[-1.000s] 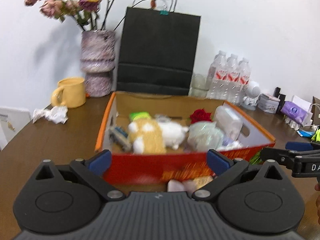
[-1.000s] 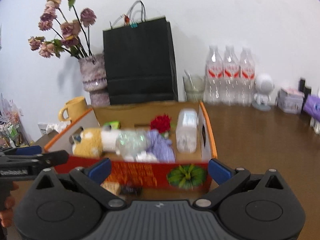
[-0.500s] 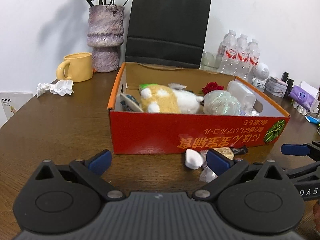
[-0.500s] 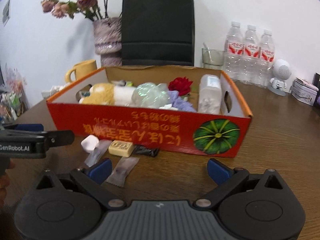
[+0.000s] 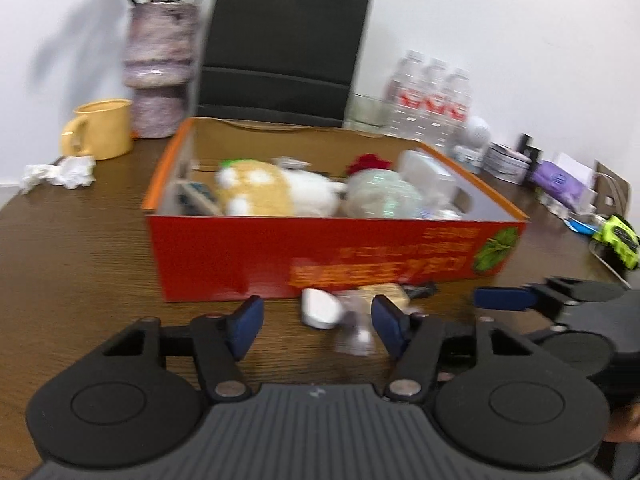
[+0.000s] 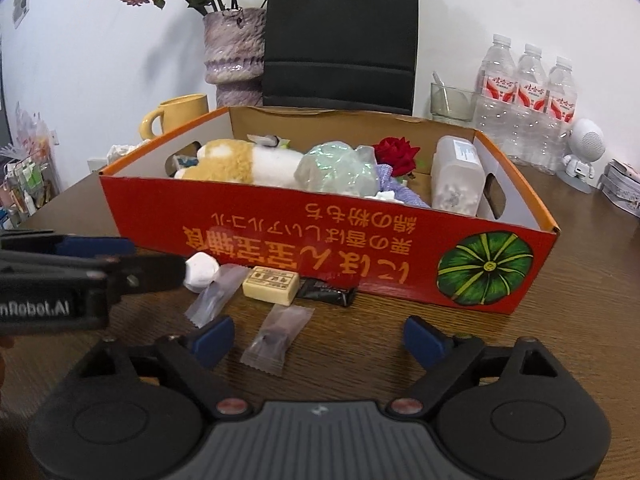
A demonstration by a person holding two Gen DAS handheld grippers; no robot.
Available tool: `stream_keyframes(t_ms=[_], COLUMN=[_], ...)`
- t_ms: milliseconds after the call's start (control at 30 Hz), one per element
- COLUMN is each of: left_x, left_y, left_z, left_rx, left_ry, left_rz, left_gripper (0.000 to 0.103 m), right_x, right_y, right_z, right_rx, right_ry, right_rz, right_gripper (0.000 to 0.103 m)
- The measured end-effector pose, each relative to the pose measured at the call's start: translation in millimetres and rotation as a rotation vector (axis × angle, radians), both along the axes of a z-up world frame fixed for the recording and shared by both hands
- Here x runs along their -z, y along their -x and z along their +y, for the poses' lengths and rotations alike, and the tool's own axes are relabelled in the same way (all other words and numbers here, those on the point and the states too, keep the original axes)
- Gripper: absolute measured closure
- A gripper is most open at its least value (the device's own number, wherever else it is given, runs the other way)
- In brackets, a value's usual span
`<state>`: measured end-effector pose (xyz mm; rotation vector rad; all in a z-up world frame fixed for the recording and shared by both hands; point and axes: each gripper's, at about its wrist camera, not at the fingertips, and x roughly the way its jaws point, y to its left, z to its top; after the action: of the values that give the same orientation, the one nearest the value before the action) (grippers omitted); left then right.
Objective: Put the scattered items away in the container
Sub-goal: 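Grasp a dark packet with left gripper while right gripper grasps a clear packet, then lower both packets into the box and open both grippers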
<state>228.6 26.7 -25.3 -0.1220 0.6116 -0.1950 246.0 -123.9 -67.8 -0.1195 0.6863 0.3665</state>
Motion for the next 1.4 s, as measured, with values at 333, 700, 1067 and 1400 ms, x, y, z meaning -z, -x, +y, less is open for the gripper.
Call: stream_keyframes(t_ms=[333,700,1067,1400], left_x=[14.3,18.4,16.1,17.1], left_y=[-18.0,-9.1,-2.1,-0.1], left_z=[-27.2,-45.9,-44.0,-46.8], left_rx=[-0.018,-0.008,-0.015,-0.005], left_ry=[-0.031,-0.143,-0.139,-0.147], left_rz=[0.081,0.036,0.006,0.0], left_gripper=[0.07,0.091,0.091,0.091], right_x=[-0.5,-2.2,-2.9,-2.1], right_y=[5.6,12.6,15.7,13.3], right_z=[-6.6,-21.6,-20.3,-23.3], right_rx=[-0.093,-0.128,-0.104,-0.072], right_ry=[-0.014,-0.045,-0.057,-0.09], right_rz=[-0.011,-0.012,-0.038,-0.021], right_gripper=[0.056,0.082,0.083,0.082])
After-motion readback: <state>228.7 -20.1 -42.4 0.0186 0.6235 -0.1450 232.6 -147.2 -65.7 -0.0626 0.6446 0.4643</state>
